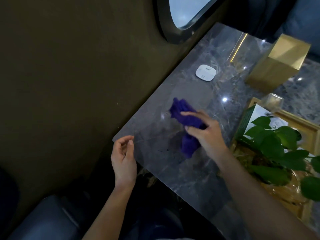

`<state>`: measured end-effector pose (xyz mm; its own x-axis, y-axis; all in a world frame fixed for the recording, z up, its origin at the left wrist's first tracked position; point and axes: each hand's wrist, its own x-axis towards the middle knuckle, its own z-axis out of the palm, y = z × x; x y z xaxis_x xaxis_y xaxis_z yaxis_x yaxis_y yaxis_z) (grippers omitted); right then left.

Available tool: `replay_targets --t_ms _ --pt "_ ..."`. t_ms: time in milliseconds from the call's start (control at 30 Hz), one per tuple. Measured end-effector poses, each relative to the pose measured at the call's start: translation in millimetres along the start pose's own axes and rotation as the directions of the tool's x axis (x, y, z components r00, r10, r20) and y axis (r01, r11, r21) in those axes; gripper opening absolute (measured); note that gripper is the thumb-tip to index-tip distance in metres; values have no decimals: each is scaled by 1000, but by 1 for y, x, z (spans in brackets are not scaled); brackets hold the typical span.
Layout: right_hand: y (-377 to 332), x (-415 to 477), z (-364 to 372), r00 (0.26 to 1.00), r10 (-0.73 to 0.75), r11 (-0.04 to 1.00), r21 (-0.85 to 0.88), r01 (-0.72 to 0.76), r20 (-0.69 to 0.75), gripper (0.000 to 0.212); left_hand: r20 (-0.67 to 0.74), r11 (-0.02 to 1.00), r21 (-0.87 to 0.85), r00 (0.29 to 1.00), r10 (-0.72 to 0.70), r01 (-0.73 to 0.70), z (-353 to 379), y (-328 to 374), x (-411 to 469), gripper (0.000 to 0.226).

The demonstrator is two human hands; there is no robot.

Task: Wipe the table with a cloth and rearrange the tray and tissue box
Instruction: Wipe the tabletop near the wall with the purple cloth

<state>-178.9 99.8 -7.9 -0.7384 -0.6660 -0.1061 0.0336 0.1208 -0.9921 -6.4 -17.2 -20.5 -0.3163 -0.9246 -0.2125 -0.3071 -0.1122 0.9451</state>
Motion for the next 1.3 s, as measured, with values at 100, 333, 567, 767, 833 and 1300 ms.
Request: replay_targets --t_ms 100,333,567,767,833,1300 --pt "9 11 -12 987 27 977 -203 -59 -158 63 19 1000 0 1000 -17 17 -1 -8 -4 12" --pt "44 -5 3 969 158 473 -847 -241 -187 60 29 999 -10 999 -37 37 -15 -16 -10 17" --pt "53 -48 71 974 165 329 -922 -202 -154 65 -29 995 -20 994 -102 102 -29 -30 -8 29" --pt "51 -32 117 983 176 370 -923 -105 -41 63 -72 993 -49 991 -111 108 -25 -28 -12 30" --pt "48 -25 120 972 128 332 -932 144 196 63 -103 992 -71 988 -112 105 -26 -27 -11 31" --pt "66 -132 28 880 41 385 -820 424 474 54 61 993 -67 993 101 -97 2 -5 -27 33"
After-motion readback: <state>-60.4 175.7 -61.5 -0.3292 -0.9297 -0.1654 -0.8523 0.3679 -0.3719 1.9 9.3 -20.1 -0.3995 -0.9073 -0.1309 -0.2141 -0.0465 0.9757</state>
